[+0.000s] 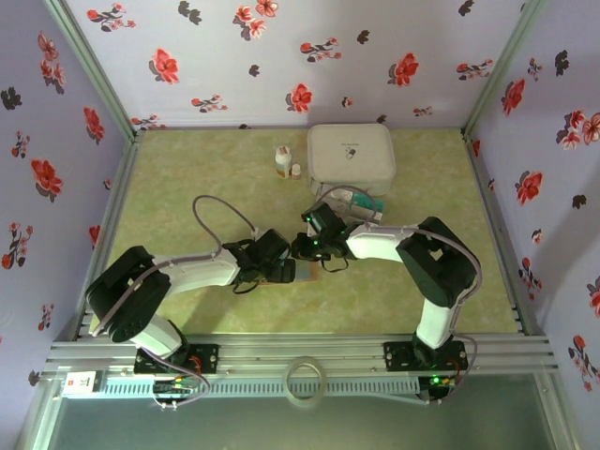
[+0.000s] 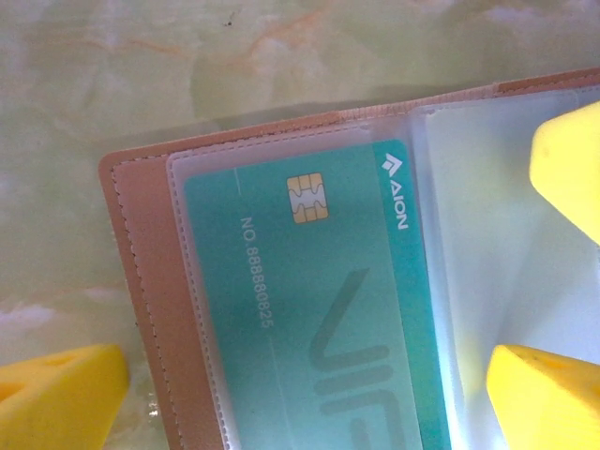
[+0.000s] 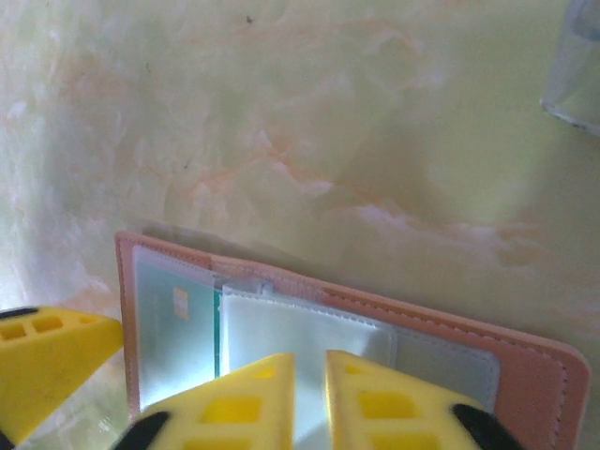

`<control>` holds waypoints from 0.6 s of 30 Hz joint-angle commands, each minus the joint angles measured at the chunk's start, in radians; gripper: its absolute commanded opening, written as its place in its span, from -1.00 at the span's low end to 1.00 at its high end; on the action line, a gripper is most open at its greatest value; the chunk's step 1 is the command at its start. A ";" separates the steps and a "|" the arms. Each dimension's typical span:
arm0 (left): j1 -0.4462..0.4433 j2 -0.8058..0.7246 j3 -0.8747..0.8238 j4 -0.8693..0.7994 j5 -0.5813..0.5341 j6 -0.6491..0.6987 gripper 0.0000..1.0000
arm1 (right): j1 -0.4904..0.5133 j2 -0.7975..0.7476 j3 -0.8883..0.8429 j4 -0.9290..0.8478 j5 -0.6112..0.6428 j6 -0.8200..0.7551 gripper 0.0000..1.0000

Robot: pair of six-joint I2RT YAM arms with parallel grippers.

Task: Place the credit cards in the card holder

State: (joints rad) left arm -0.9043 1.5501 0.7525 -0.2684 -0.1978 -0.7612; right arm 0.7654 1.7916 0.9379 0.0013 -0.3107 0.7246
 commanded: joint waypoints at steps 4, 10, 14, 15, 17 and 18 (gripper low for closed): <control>-0.004 0.005 -0.034 -0.007 -0.007 -0.021 0.99 | -0.015 -0.093 0.008 -0.057 0.044 -0.004 -0.33; -0.004 0.001 -0.036 -0.004 -0.007 -0.019 0.99 | -0.021 -0.091 -0.034 -0.033 0.051 0.010 -0.21; -0.004 -0.001 -0.036 -0.004 -0.007 -0.017 0.99 | -0.020 -0.068 -0.051 -0.005 0.043 0.025 -0.19; -0.004 -0.001 -0.038 -0.002 -0.008 -0.017 0.99 | -0.020 -0.062 -0.053 -0.002 0.041 0.027 -0.19; -0.005 -0.002 -0.041 -0.002 -0.008 -0.017 0.99 | -0.021 -0.048 -0.054 0.007 0.038 0.030 -0.18; -0.004 -0.002 -0.040 -0.001 -0.009 -0.017 0.99 | -0.020 -0.042 -0.055 0.011 0.035 0.030 -0.18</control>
State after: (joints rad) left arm -0.9054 1.5425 0.7437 -0.2573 -0.1986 -0.7616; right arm 0.7506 1.7226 0.8948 -0.0147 -0.2844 0.7376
